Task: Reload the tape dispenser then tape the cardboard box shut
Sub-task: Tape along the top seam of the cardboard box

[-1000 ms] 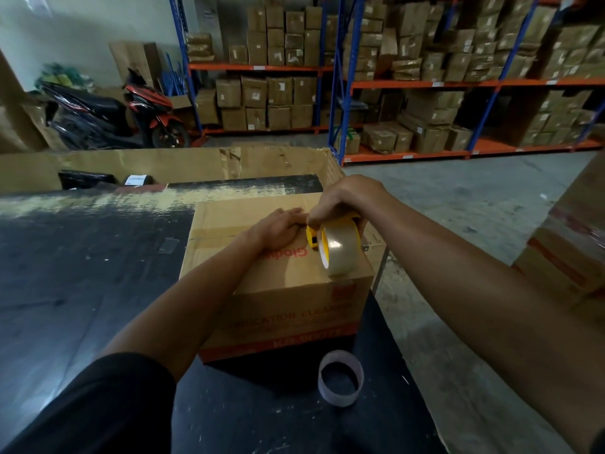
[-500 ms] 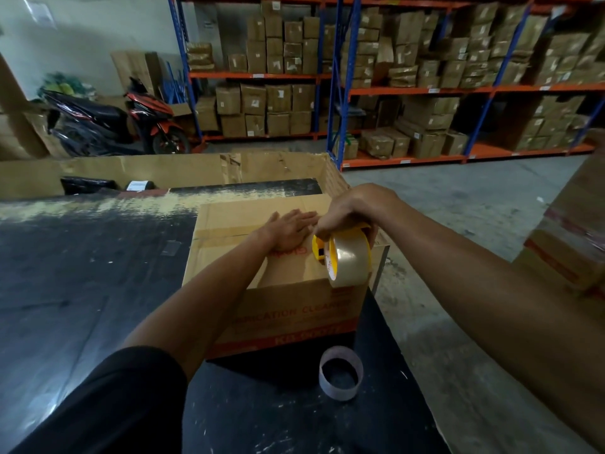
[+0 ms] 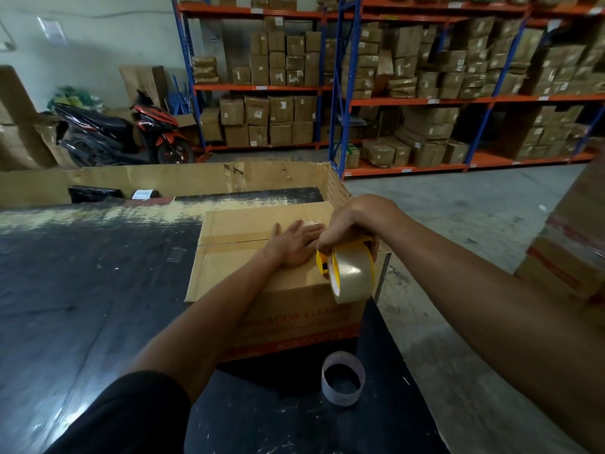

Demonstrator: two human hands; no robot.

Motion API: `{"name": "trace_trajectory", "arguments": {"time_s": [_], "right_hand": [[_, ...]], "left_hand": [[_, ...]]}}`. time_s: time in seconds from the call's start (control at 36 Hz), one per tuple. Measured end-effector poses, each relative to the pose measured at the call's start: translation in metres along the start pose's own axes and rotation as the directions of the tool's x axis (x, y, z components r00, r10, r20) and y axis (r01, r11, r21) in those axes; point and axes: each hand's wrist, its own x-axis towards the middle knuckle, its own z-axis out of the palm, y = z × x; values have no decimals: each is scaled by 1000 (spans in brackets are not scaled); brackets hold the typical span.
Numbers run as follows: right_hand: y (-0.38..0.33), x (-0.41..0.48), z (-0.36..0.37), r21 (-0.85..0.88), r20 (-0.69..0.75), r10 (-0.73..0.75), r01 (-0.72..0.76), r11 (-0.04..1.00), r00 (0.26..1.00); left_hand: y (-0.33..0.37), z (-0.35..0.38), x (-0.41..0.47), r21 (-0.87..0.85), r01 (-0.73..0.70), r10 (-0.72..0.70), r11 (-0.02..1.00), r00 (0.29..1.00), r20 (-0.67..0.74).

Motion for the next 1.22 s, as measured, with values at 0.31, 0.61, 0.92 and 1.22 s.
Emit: {"name": "trace_trajectory", "arguments": {"time_s": [0.31, 0.61, 0.92, 1.22], "right_hand": [[-2, -14, 9, 33, -24, -14, 15, 999, 1000], [18, -37, 23, 1, -17, -31, 31, 1000, 999], [20, -64, 62, -54, -216, -40, 29, 998, 976], [63, -11, 44, 387, -8, -1, 4, 922, 1000]], "left_hand": [[12, 3, -5, 28, 76, -79, 997, 992, 101], [15, 3, -6, 16, 96, -97, 995, 994, 60], [13, 6, -3, 2, 91, -91, 996, 994, 59], [12, 8, -5, -12, 79, -79, 997, 997, 18]]}}
